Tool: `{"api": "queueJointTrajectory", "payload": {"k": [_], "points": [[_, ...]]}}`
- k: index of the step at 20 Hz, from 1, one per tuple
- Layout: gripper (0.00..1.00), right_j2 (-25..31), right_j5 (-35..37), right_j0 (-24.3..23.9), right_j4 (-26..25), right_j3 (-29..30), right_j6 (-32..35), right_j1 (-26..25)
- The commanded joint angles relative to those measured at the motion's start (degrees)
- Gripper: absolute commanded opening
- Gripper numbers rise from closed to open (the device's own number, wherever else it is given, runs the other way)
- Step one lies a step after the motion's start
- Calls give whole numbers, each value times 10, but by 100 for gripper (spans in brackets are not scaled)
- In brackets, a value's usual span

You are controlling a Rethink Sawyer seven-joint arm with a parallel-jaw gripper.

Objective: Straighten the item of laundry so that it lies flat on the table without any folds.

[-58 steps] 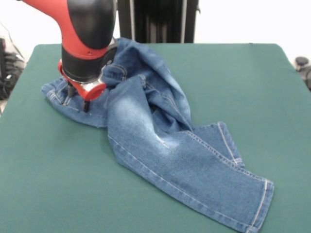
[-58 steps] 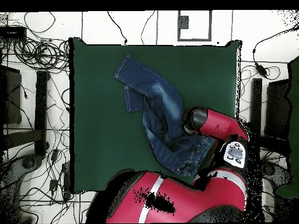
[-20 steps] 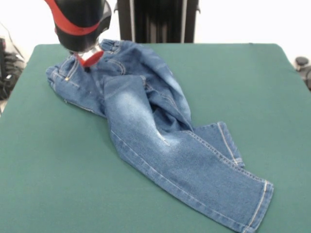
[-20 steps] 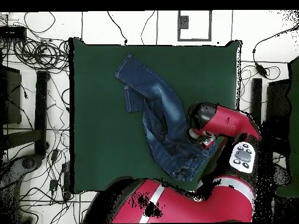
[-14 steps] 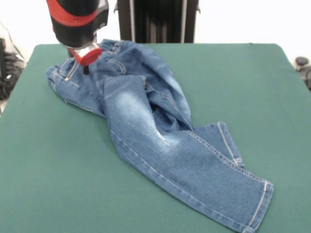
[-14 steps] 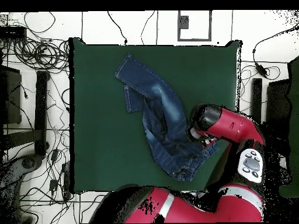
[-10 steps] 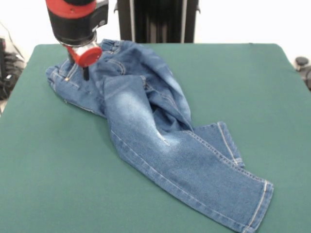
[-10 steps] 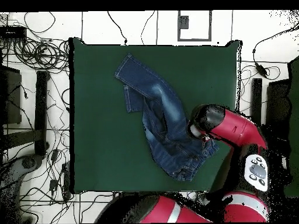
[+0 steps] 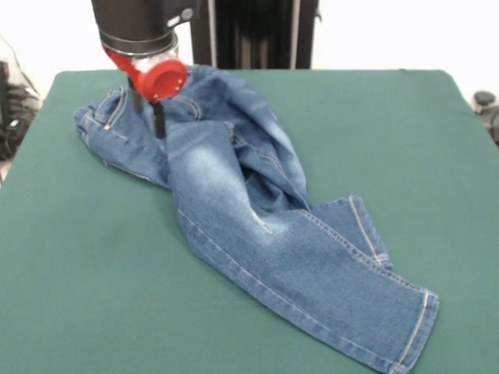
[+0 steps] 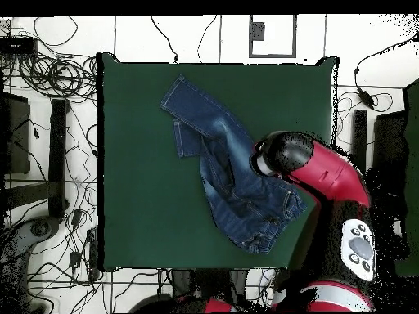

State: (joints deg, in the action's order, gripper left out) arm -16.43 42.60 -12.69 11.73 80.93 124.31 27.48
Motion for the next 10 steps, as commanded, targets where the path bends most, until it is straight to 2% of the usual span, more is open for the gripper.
{"api": "queueJointTrajectory", "payload": {"k": [1,10], "points": [[100,86,-14,38,62,-1,143,-33],[100,82,-34,71,138,-15,192,-76]]}}
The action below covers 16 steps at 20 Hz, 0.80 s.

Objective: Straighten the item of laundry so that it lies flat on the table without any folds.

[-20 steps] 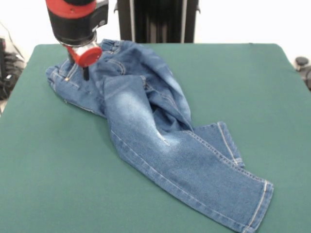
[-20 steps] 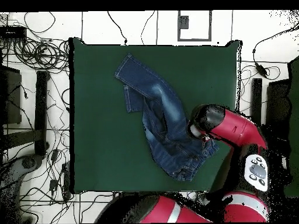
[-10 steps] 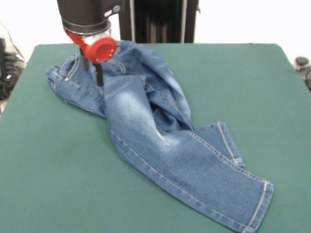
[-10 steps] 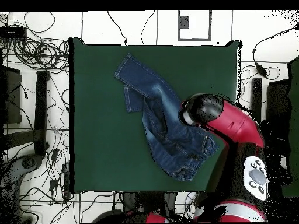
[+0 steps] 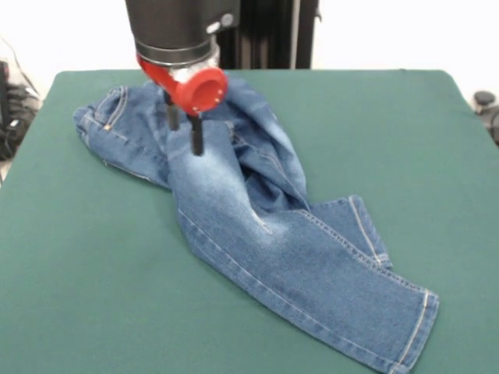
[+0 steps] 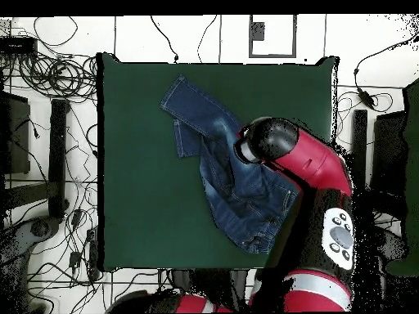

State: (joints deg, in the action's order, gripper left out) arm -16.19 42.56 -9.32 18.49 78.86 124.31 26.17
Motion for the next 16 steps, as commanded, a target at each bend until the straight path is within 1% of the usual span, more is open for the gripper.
{"api": "queueJointTrajectory", "payload": {"k": [1,6,8,12,13,16], "points": [[100,77,-41,43,80,6,200,-66],[100,58,-59,74,133,12,253,-75],[100,54,-51,84,156,13,275,-76],[100,34,-63,101,171,-15,299,-101],[100,34,-59,102,174,-25,304,-110],[100,35,-80,104,182,-39,314,-133]]}}
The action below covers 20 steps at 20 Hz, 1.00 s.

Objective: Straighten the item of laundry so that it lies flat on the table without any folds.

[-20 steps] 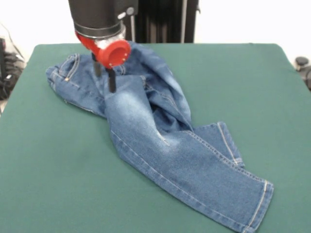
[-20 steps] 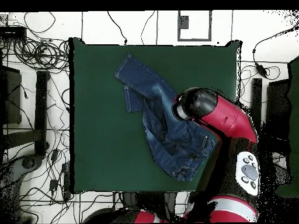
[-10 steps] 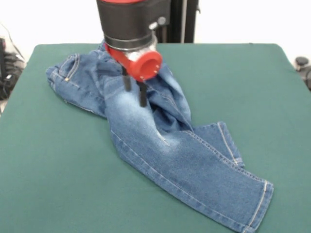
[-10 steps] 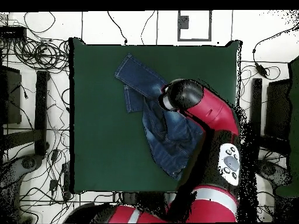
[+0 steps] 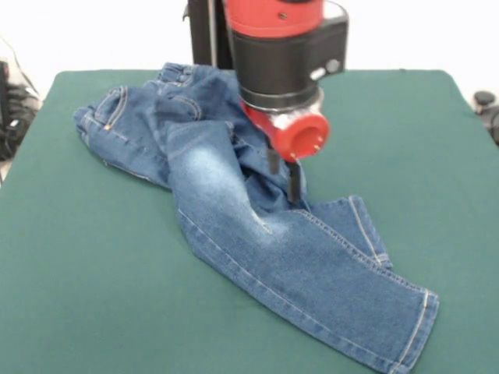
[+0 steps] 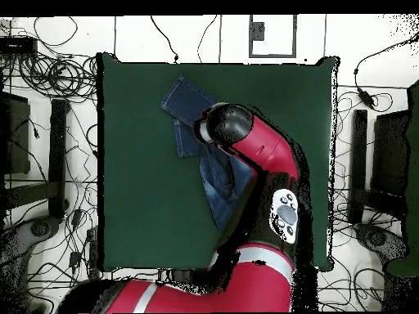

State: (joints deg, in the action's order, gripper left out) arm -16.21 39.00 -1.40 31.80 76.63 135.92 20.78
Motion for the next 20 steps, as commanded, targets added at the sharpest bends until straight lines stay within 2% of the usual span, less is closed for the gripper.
{"api": "queueJointTrajectory", "payload": {"k": [1,4,12,20], "points": [[100,34,-53,27,50,-27,206,-91],[100,34,-70,27,51,-26,212,-96],[100,-4,-30,41,45,-108,260,-139],[100,-62,76,65,51,-227,350,-174]]}}
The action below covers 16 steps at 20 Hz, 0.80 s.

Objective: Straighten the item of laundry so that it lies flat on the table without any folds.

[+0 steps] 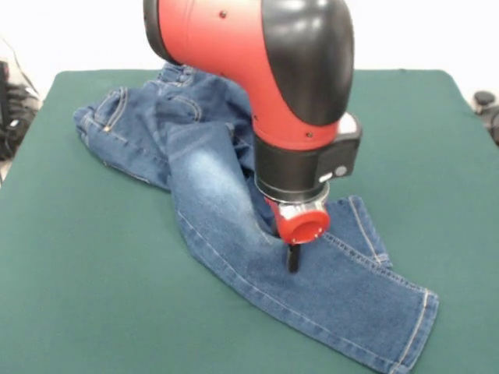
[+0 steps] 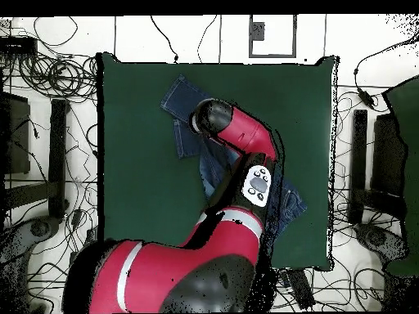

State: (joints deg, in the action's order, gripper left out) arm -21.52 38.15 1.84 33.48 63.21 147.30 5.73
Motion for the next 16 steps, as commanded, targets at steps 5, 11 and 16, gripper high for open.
{"api": "queueJointTrajectory", "payload": {"k": [5,11,16], "points": [[100,-17,81,31,38,-146,254,-64],[100,-54,150,21,-5,-233,214,-105],[0,-88,208,28,-15,-241,246,-106]]}}
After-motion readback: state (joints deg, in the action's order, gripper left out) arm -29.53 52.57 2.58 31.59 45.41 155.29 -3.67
